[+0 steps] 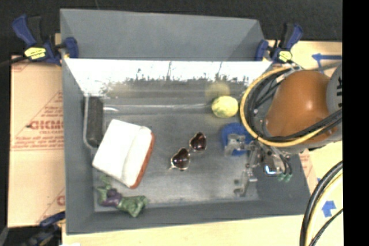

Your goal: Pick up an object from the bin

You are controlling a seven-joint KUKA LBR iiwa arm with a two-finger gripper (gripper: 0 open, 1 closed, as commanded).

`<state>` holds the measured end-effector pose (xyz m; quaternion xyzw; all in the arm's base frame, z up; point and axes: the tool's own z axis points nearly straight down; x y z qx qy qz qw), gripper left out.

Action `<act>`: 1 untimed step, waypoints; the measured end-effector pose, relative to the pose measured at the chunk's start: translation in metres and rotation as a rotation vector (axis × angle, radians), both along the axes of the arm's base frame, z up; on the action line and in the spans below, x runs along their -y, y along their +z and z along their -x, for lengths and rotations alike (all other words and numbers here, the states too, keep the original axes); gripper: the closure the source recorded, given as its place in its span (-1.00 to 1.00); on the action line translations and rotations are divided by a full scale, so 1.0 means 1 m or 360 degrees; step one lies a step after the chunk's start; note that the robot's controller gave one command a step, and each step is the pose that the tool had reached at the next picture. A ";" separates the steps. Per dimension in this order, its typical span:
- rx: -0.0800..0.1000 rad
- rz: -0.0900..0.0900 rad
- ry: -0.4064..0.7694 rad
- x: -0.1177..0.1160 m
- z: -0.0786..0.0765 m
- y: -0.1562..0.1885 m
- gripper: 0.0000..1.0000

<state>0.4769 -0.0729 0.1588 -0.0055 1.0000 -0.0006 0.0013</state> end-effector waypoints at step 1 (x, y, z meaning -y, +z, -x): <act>0.0005 0.0000 -0.0076 -0.014 -0.002 -0.021 -1.00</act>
Offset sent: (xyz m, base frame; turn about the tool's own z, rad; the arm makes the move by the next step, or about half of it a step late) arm 0.0120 -0.0197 -0.0044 -0.0684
